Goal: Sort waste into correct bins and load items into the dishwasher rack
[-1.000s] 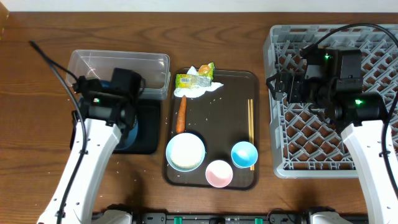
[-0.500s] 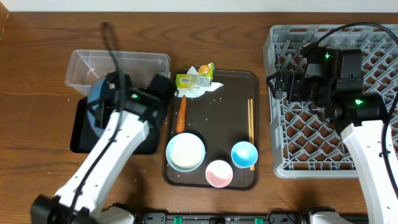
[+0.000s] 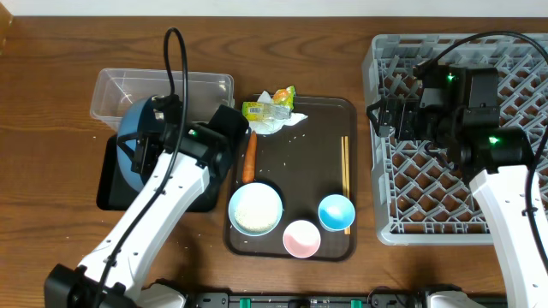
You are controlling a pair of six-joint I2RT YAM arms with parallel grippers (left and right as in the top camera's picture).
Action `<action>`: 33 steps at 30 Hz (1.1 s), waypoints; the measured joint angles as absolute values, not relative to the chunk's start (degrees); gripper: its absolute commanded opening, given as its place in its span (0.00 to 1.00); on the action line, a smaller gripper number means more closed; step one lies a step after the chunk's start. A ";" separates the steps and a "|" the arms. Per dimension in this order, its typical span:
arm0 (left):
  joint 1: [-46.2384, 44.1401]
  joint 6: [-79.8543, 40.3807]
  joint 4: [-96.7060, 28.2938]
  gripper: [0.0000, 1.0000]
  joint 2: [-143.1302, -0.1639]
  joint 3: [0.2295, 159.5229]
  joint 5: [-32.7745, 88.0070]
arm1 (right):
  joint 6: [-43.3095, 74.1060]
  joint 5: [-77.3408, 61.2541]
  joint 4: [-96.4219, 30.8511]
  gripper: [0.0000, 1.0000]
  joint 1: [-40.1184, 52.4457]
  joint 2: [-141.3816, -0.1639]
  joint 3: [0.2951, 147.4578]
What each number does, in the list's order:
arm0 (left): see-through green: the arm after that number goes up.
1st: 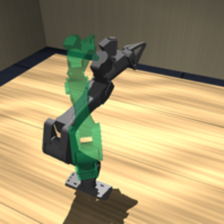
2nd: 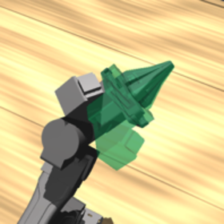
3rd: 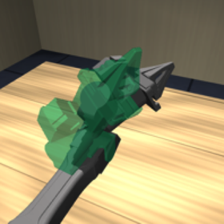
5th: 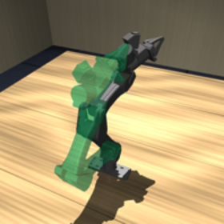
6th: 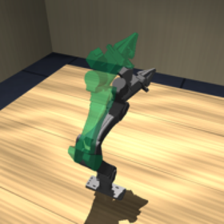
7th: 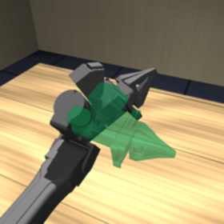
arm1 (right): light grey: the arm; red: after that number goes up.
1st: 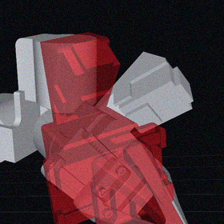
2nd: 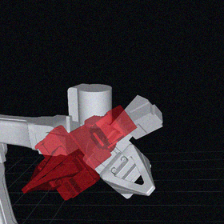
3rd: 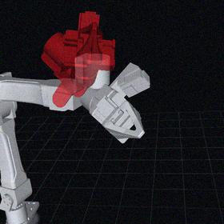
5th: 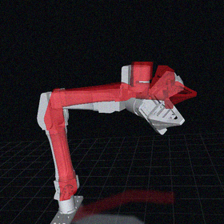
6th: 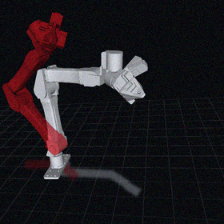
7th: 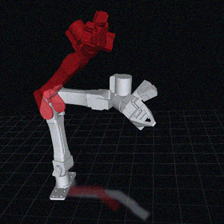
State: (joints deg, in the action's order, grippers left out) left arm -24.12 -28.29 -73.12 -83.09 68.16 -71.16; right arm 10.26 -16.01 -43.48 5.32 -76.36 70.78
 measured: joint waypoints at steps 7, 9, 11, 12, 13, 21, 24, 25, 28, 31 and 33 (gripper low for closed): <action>-24.12 -27.49 -73.08 0.06 -82.72 68.16 -71.24 | 10.26 -16.01 -43.57 0.99 5.32 -76.36 70.78; -24.12 -27.09 -73.06 0.06 -82.72 68.16 -71.37 | 10.26 -16.01 -43.64 0.99 5.32 -76.34 70.78; -24.12 -26.89 -73.10 0.06 -82.72 68.16 -71.61 | 10.26 -16.01 -43.77 0.99 5.32 -76.36 70.78; -24.12 -26.50 -73.17 0.06 -82.72 68.16 -72.07 | 10.26 -16.01 -43.90 0.99 5.32 -76.36 70.78; -24.21 -25.65 -73.36 0.06 -82.72 68.16 -72.71 | 10.28 -16.01 -44.01 0.99 5.32 -76.34 70.78; -27.18 -22.22 -72.69 0.06 -82.72 68.16 -76.01 | 10.26 -16.03 -44.51 0.99 5.32 -76.36 70.78; -27.29 -22.13 -72.53 0.06 -82.72 68.16 -75.88 | 10.26 -16.01 -44.56 0.99 5.32 -76.36 70.78; -27.29 -22.31 -72.40 0.06 -82.72 68.16 -75.75 | 10.26 -16.01 -44.56 0.99 5.32 -76.36 70.78; -27.29 -23.40 -72.38 0.06 -82.70 68.16 -74.46 | 10.26 -16.01 -44.99 0.99 5.32 -76.36 70.78; -27.29 -24.67 -72.10 0.06 -81.93 68.18 -72.47 | 10.26 -16.01 -45.34 0.99 5.32 -76.36 70.78; -27.27 -25.23 -70.37 0.06 -80.05 68.40 -69.84 | 10.26 -16.03 -45.36 0.99 5.32 -76.36 70.78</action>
